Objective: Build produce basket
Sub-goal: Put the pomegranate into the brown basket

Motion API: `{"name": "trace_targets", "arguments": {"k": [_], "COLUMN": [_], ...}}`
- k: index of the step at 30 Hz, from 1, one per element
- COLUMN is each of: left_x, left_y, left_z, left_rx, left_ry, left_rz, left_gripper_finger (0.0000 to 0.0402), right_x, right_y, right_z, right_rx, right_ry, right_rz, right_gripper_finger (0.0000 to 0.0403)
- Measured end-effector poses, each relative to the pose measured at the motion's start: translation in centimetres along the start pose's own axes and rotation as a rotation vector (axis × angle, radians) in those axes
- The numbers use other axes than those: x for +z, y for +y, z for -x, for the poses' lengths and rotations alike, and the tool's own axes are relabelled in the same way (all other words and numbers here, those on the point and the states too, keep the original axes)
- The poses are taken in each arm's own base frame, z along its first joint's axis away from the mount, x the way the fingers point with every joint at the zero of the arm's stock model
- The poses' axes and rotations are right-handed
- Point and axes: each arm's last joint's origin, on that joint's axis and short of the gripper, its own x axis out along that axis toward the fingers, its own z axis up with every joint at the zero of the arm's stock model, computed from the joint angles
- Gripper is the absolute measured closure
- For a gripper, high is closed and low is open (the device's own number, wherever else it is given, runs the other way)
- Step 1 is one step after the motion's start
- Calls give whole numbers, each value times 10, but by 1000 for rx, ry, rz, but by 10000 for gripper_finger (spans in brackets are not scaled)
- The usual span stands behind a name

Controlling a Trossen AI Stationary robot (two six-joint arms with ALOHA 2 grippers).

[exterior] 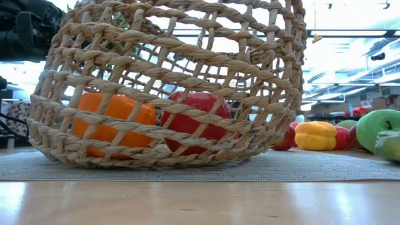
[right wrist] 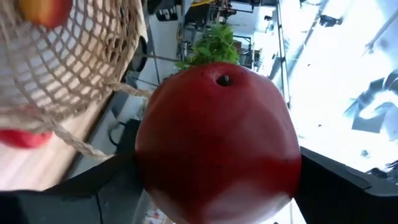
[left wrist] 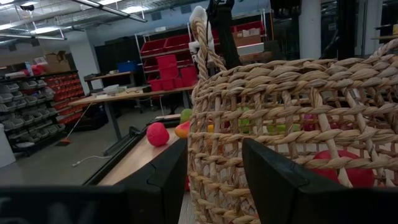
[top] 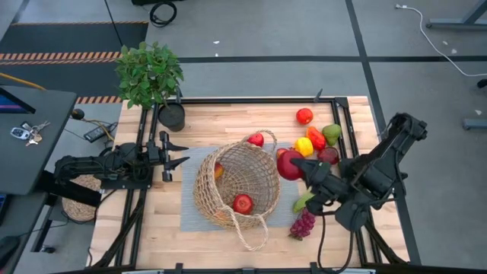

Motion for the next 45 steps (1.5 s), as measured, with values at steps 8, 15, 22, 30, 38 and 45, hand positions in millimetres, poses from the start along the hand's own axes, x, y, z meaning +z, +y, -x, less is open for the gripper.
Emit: {"name": "trace_targets", "arguments": {"k": [8, 15, 22, 30, 38, 45], "left_x": [0, 0, 0, 0, 0, 0], "left_y": [0, 0, 0, 0, 0, 0], "left_z": [0, 0, 0, 0, 0, 0], "left_rx": [0, 0, 0, 1, 0, 0], "left_ry": [0, 0, 0, 0, 0, 0], "left_rz": [0, 0, 0, 0, 0, 0], "left_gripper_finger": [241, 241, 241, 241, 241, 241], "right_x": [-17, -46, -59, -61, -37, 10], "right_y": [-14, -29, -32, -35, -19, 25], "right_z": [-10, -31, -53, -59, -76, -118], "right_rx": [157, 384, 763, 958, 907, 931], "right_ry": [-141, -212, -268, -359, -264, -156], "right_rz": [-503, -1003, -1402, -1475, -1410, -1270], "right_gripper_finger": [56, 56, 56, 54, 54, 54]}}
